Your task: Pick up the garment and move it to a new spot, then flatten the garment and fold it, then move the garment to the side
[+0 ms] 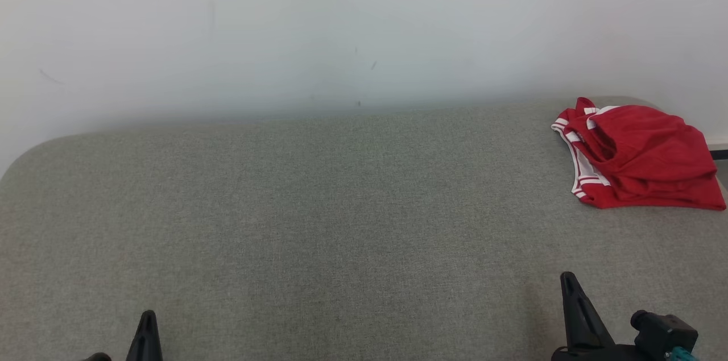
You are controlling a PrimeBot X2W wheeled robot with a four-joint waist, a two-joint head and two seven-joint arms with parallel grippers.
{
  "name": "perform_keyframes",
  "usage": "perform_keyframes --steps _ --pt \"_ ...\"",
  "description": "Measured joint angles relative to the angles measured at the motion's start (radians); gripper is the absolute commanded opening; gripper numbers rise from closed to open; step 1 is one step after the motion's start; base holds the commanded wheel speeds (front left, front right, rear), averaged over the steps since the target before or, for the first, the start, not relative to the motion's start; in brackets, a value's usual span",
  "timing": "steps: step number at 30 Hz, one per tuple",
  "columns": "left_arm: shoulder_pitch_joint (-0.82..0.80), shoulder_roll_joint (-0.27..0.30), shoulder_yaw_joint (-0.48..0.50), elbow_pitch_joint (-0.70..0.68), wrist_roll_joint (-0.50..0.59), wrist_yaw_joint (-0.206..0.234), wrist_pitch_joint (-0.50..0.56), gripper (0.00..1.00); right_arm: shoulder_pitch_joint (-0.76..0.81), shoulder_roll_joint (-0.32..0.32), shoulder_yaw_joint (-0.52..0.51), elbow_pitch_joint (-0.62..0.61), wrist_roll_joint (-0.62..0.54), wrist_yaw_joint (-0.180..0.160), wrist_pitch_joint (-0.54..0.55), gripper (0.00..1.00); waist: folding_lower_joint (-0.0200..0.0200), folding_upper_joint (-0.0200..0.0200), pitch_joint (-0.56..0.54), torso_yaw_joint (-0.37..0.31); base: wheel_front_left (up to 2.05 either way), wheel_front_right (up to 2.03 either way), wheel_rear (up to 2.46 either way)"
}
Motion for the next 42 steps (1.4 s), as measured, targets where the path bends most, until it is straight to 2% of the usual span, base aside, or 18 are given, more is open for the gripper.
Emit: perform_keyframes --steps 10,42 --pt "-0.020 -0.023 0.028 0.009 -0.152 -0.028 0.041 0.00 -0.018 0.003 -0.010 0.008 0.174 0.000 0.035 0.00 0.0001 0.0000 0.004 0.002 0.00 0.00 0.00" --pt "-0.078 -0.081 0.097 0.035 -0.543 -0.106 0.137 0.00 -0.070 0.010 -0.035 0.032 0.609 0.000 0.122 0.00 0.0000 0.0000 0.017 0.010 0.00 0.00 0.00"
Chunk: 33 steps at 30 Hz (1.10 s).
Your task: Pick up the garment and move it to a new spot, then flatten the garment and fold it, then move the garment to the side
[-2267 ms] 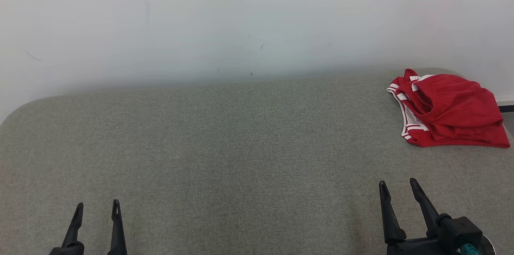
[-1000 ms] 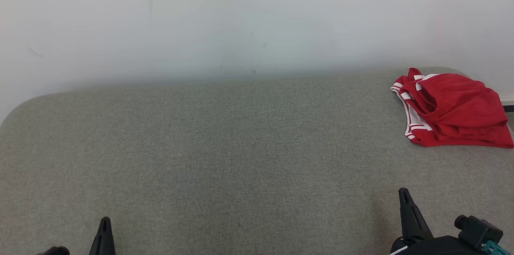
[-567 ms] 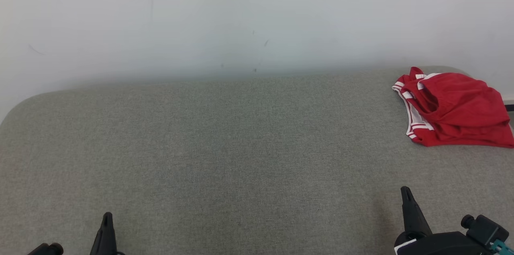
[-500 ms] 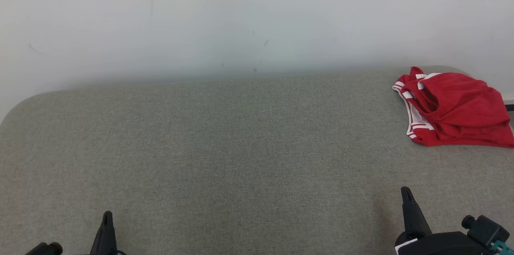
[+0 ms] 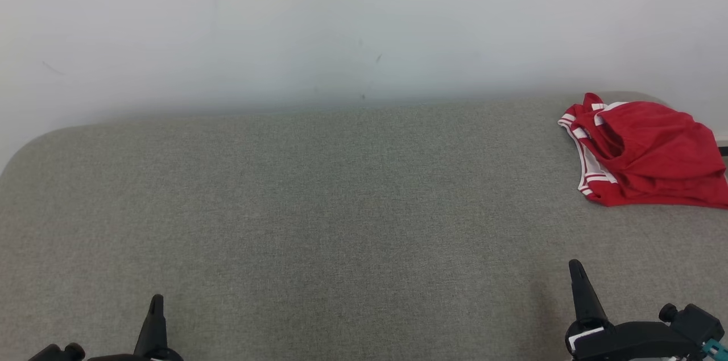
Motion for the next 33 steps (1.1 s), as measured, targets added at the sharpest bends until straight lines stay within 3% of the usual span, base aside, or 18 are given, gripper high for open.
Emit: perform_keyframes --steps 33 --pt "-0.041 -0.044 0.058 0.021 -0.310 -0.062 0.081 0.00 -0.044 0.007 -0.021 0.020 0.352 0.000 0.071 0.00 0.0000 0.0000 0.014 0.008 0.00 0.00 0.00"
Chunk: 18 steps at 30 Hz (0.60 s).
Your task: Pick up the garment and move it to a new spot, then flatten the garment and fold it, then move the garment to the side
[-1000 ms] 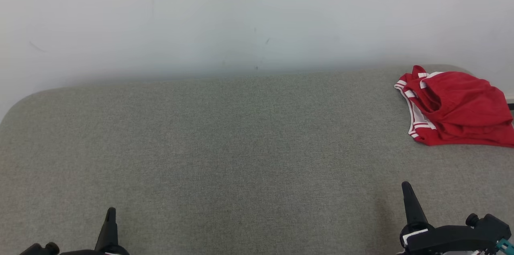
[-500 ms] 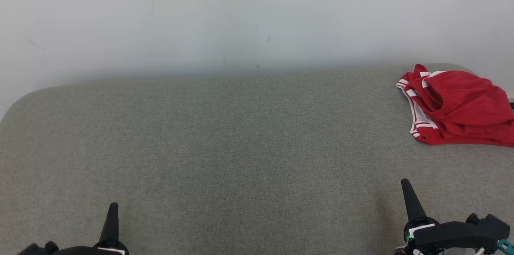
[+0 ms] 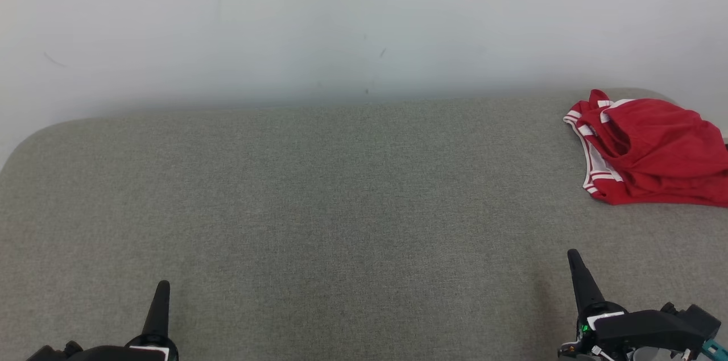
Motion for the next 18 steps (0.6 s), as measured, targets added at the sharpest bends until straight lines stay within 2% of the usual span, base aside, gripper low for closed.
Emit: perform_keyframes --steps 18 --pt "-0.021 -0.020 0.024 0.009 -0.130 -0.026 0.033 0.00 -0.018 0.002 -0.009 0.009 0.146 0.000 0.031 0.00 0.0000 0.0000 0.008 0.005 0.00 0.00 0.00"
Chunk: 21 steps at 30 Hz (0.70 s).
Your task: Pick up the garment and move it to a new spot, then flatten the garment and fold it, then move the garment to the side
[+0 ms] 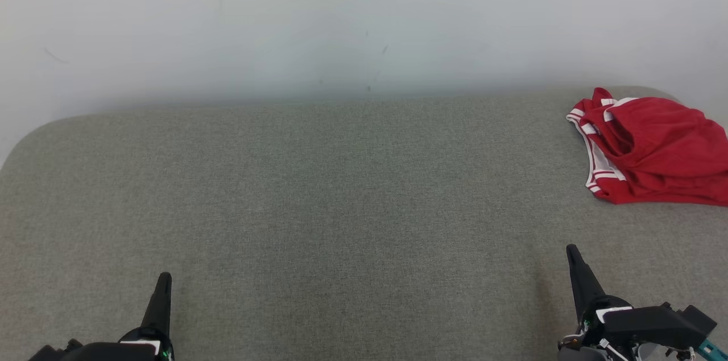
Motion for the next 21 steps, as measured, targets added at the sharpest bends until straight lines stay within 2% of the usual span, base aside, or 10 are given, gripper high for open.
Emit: perform_keyframes --steps 21 --pt "-0.018 -0.019 0.022 0.008 -0.125 -0.026 0.033 0.00 -0.019 0.002 -0.009 0.007 0.145 0.000 0.030 0.00 0.0000 0.0000 0.008 0.005 0.00 0.00 0.00"
